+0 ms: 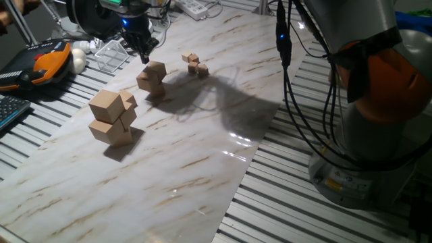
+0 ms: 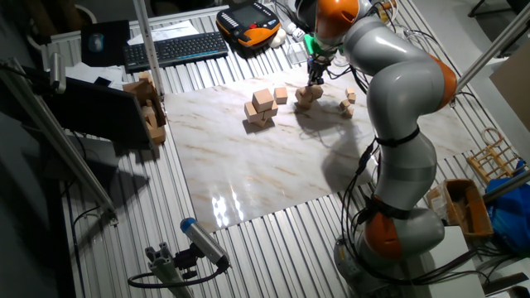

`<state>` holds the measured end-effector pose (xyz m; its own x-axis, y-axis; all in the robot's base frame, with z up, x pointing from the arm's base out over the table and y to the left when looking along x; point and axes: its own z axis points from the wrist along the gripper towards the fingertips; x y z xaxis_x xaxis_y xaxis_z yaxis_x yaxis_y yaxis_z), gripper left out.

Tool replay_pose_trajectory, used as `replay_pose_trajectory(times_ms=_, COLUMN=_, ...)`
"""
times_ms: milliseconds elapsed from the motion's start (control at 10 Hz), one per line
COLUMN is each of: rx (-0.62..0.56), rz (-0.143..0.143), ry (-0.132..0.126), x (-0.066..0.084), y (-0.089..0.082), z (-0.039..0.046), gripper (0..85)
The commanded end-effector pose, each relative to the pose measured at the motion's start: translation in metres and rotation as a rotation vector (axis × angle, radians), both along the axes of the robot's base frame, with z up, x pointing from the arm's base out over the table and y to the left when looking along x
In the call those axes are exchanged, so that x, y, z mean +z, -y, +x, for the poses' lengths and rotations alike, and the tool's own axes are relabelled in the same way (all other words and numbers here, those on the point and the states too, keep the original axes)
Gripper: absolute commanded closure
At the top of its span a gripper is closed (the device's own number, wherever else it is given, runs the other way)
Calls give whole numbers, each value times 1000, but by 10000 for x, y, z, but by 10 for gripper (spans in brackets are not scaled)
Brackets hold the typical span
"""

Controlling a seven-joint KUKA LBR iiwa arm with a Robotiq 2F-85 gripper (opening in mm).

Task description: Stack the blocks into a cross shape

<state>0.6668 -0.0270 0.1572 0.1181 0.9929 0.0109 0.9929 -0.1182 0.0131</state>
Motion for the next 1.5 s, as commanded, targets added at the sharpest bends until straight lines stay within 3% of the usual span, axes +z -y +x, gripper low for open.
replay_pose_trajectory(times_ms=0, rx=-1, rz=0, ry=0, x=4, y=-152, z=-14, gripper=850)
replay_pose_trajectory(times_ms=300, rx=-10, rz=5, ry=-2, x=-26, y=-421, z=-1, gripper=850)
replay_pose_trajectory(times_ms=600, rx=25, rz=-10, ry=20, x=-197, y=-604, z=-45, gripper=850)
replay_pose_trajectory(times_ms=900, rx=26, rz=8, ry=32, x=-364, y=-679, z=-61, gripper=850)
replay_pose_trajectory(times_ms=1100, rx=15, rz=25, ry=65, x=-447, y=-685, z=-45, gripper=850)
replay_pose_trajectory(times_ms=1200, rx=20, rz=16, ry=63, x=-471, y=-697, z=-51, gripper=680)
replay_pose_trajectory(times_ms=1300, rx=26, rz=10, ry=57, x=-480, y=-711, z=-60, gripper=680)
replay_pose_trajectory(times_ms=1400, rx=37, rz=8, ry=46, x=-481, y=-717, z=-64, gripper=510)
